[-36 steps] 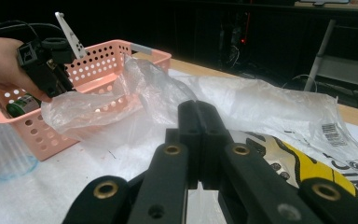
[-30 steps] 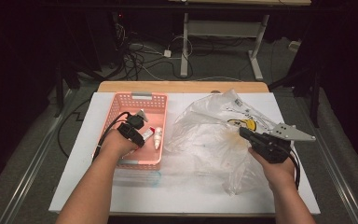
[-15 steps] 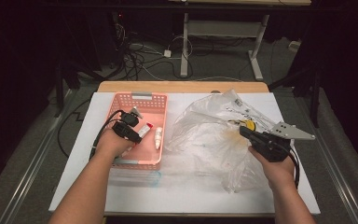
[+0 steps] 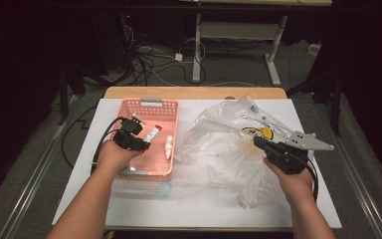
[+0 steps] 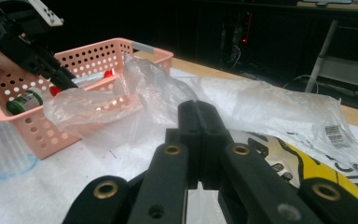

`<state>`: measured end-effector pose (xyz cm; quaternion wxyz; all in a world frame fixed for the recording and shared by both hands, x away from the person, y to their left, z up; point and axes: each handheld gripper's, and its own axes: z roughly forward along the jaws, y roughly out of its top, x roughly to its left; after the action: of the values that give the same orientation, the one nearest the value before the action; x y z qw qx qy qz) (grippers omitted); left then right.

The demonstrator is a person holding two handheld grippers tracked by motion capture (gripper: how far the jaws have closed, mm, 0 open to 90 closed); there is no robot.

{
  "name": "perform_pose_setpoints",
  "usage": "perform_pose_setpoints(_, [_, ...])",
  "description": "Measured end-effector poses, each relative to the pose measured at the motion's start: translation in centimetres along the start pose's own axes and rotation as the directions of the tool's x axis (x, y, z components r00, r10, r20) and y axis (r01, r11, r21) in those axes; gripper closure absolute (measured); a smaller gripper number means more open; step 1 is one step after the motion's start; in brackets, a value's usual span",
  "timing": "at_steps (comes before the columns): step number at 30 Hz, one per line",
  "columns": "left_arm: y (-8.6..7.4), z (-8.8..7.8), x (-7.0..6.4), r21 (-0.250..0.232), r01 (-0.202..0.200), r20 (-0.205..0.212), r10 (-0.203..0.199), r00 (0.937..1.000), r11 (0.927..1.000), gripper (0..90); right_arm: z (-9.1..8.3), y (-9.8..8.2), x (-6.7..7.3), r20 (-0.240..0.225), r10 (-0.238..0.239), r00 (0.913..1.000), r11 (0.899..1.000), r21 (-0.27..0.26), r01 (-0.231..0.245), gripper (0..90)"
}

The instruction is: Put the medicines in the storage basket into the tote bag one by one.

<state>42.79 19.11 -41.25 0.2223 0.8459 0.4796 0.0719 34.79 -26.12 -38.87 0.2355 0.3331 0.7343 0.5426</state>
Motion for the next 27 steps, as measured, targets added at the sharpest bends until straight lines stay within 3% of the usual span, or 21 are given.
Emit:
perform_pose_setpoints(3, [-0.7,-0.4,-0.3,-0.031,0.018,0.008,-0.018,0.9998,0.9994,66.8,-0.1,0.0,0.1,-0.009,-0.001,1.0000,1.000,0.004,0.001,90.0])
perform_pose_setpoints(12, [-2.1,-1.5,-1.0,-0.096,0.011,0.016,-0.010,0.9998,0.9953,66.8,0.0,0.0,0.3,-0.014,-0.003,0.9999,1.000,-0.001,0.003,90.0])
perform_pose_setpoints(23, [-4.0,-1.8,-2.3,-0.202,-0.001,0.027,0.007,0.9996,0.9794,66.8,-0.1,-0.1,0.2,-0.008,-0.001,1.0000,1.000,0.001,0.001,90.0])
perform_pose_setpoints(27, [-4.6,-1.5,-2.7,-0.214,-0.008,0.026,0.014,0.9996,0.9767,66.8,-0.1,-0.1,0.1,-0.008,-0.001,1.0000,1.000,-0.001,0.001,90.0])
